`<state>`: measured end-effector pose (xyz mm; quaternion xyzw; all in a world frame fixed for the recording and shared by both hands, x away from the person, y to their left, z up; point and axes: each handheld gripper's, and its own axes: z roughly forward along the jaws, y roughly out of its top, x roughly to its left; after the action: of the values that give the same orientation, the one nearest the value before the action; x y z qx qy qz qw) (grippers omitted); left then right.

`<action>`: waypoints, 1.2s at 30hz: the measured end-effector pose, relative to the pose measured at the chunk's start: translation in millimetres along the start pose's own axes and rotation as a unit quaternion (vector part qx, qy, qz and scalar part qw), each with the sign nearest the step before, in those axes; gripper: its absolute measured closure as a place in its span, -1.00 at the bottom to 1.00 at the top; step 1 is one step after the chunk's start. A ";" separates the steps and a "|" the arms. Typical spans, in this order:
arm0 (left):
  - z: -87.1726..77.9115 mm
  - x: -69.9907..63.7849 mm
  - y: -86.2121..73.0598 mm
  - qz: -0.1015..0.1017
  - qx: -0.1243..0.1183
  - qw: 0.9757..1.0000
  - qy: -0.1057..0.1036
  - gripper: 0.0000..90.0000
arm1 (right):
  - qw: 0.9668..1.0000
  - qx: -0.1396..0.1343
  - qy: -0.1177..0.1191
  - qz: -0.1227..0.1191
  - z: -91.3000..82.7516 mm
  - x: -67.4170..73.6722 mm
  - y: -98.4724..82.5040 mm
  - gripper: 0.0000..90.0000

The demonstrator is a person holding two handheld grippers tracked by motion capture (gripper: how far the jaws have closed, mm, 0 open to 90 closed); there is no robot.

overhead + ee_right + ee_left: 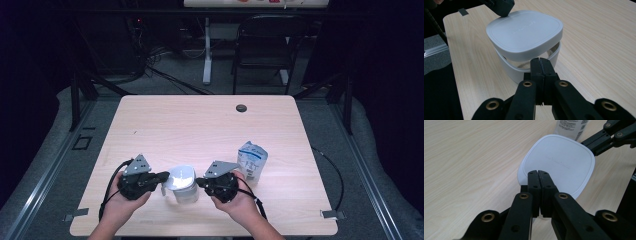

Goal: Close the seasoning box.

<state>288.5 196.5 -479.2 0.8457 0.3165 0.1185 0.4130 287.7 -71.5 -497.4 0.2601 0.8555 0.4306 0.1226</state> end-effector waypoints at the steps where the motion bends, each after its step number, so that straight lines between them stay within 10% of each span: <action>1: 0.0 0.0 0.0 0.000 0.000 1.000 0.000 0.97 | 1.000 -0.002 0.001 0.000 -0.2 0.1 0.4 1.00; 36: -0.3 0.7 -1.3 -0.001 -0.002 1.000 0.007 0.96 | 1.000 -0.019 0.004 -0.010 -6.1 4.8 13.3 1.00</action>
<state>288.3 197.8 -480.1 0.8436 0.3198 0.1248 0.4129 285.6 -66.5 -483.0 0.2477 0.8501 0.4466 0.1284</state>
